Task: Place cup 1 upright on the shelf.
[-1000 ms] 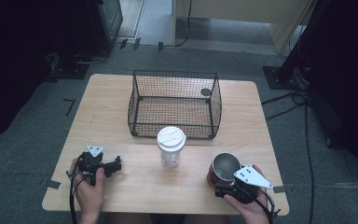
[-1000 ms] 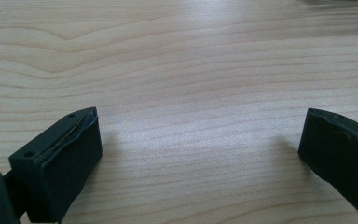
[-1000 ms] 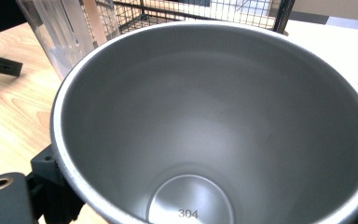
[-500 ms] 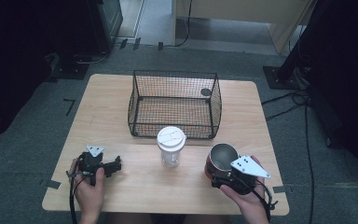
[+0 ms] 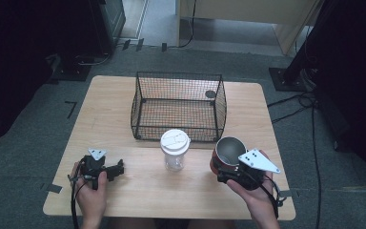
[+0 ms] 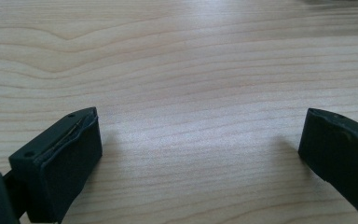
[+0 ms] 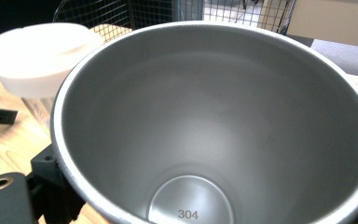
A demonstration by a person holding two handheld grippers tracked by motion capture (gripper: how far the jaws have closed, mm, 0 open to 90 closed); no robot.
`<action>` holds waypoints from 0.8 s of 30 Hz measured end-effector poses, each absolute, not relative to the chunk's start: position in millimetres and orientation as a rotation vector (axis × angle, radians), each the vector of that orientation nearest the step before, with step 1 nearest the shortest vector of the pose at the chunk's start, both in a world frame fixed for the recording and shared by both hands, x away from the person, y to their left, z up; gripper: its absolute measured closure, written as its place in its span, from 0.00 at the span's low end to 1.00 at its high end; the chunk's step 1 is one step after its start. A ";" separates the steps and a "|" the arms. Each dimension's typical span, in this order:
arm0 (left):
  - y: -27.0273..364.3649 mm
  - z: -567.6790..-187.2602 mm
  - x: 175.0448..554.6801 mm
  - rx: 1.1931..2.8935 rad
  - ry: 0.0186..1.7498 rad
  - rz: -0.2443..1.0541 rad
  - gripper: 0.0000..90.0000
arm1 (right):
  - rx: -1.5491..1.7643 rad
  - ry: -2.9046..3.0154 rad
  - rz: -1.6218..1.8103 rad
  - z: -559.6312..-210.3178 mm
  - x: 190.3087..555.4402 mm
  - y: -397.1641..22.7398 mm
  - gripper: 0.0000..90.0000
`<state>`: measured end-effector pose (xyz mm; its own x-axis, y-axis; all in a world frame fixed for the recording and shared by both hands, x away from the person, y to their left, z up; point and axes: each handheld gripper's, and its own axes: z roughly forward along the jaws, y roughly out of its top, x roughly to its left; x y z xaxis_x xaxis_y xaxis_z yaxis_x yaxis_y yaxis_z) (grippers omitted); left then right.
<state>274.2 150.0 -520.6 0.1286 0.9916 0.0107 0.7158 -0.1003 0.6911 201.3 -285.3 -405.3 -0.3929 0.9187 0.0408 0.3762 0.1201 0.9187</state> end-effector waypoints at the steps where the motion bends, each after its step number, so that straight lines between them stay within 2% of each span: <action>1: 150.0 -520.6 274.2 1.876 1.641 0.670 0.00 | 1.255 1.841 1.253 -404.3 201.9 -285.1 0.09; 24: 149.9 -520.5 274.3 1.876 1.642 0.670 0.00 | 1.235 1.821 1.280 -379.6 217.9 -279.3 0.09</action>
<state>274.3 149.9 -520.5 0.1280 0.9917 0.0106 0.7161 -0.0999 0.6908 217.9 -279.3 -379.6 -0.3975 0.9166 0.0439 0.3521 0.1082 0.9297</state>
